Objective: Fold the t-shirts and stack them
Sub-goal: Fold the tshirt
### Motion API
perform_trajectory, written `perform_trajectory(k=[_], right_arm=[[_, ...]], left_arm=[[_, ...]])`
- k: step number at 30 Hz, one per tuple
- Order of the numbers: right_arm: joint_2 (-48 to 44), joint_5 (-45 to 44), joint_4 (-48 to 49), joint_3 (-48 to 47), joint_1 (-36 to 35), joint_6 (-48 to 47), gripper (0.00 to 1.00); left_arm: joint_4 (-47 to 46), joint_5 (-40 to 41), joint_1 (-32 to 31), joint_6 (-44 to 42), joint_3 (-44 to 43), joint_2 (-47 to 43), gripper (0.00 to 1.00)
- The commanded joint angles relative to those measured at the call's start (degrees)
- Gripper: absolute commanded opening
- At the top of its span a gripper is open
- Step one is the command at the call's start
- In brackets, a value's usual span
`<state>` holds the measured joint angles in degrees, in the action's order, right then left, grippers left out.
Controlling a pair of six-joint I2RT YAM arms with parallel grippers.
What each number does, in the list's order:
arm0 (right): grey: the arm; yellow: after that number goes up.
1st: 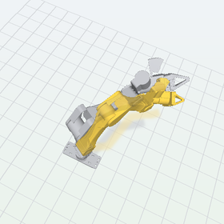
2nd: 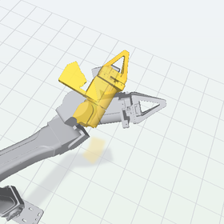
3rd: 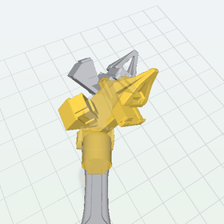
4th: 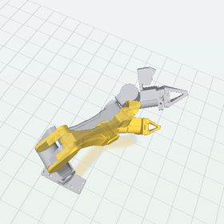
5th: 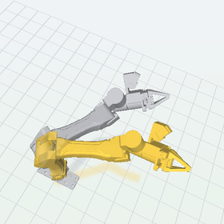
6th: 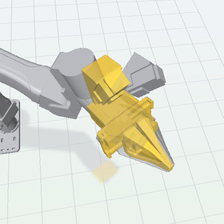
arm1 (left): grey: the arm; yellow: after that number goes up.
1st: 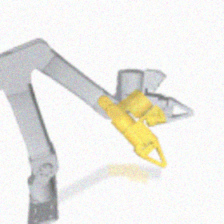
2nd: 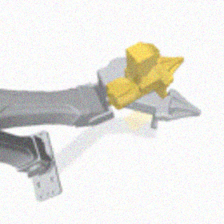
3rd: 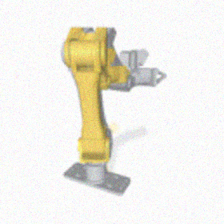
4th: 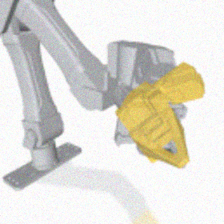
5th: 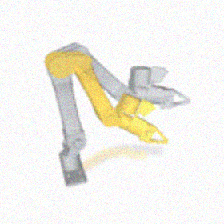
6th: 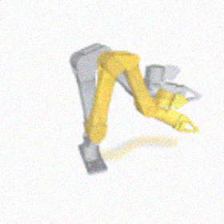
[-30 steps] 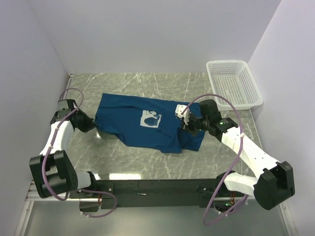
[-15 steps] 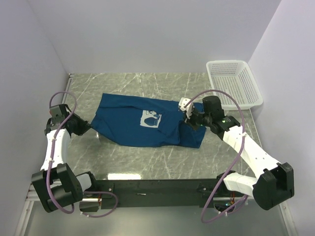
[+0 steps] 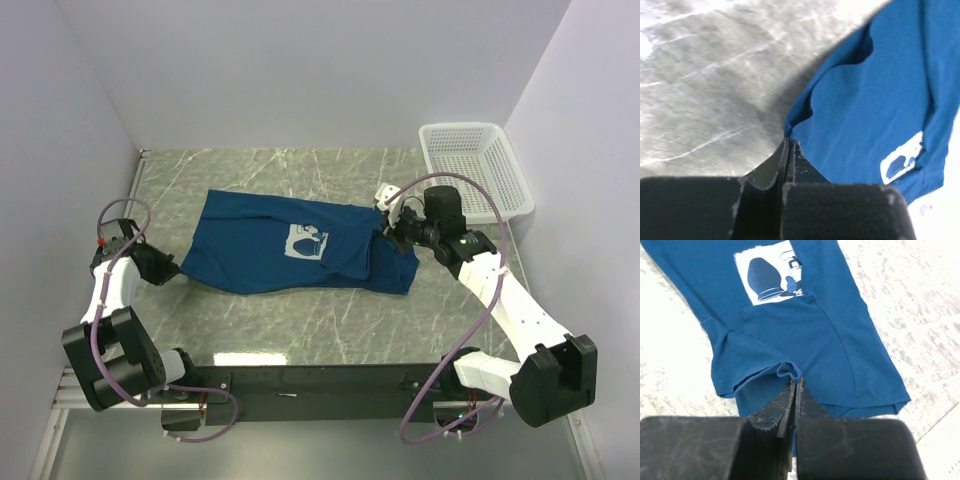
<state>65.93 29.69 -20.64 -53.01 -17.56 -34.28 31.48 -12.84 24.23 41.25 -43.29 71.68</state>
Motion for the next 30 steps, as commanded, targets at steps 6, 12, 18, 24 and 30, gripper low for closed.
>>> perform_trajectory(k=[6, 12, 18, 24, 30], right_arm=[[0.43, 1.07, 3.85, -2.8, 1.3, 2.2, 0.0], [0.6, 1.51, 4.3, -2.71, 1.57, 2.29, 0.0], [0.25, 2.56, 4.91, -1.92, 1.65, 2.64, 0.0], [-0.01, 3.44, 5.35, -1.22, 1.65, 2.99, 0.0], [-0.28, 4.14, 5.61, -0.86, 1.65, 3.17, 0.0]], left_arm=[[4.28, 5.29, 1.43, 3.56, 1.71, -0.74, 0.0], [7.53, 4.58, 2.4, 6.55, 4.09, -9.44, 0.01], [8.68, 4.59, 2.84, 7.79, 4.53, -12.79, 0.0], [8.15, 0.36, 3.02, 5.94, 5.59, -10.51, 0.13], [10.7, 2.82, 4.42, 3.4, 2.77, -12.88, 0.64]])
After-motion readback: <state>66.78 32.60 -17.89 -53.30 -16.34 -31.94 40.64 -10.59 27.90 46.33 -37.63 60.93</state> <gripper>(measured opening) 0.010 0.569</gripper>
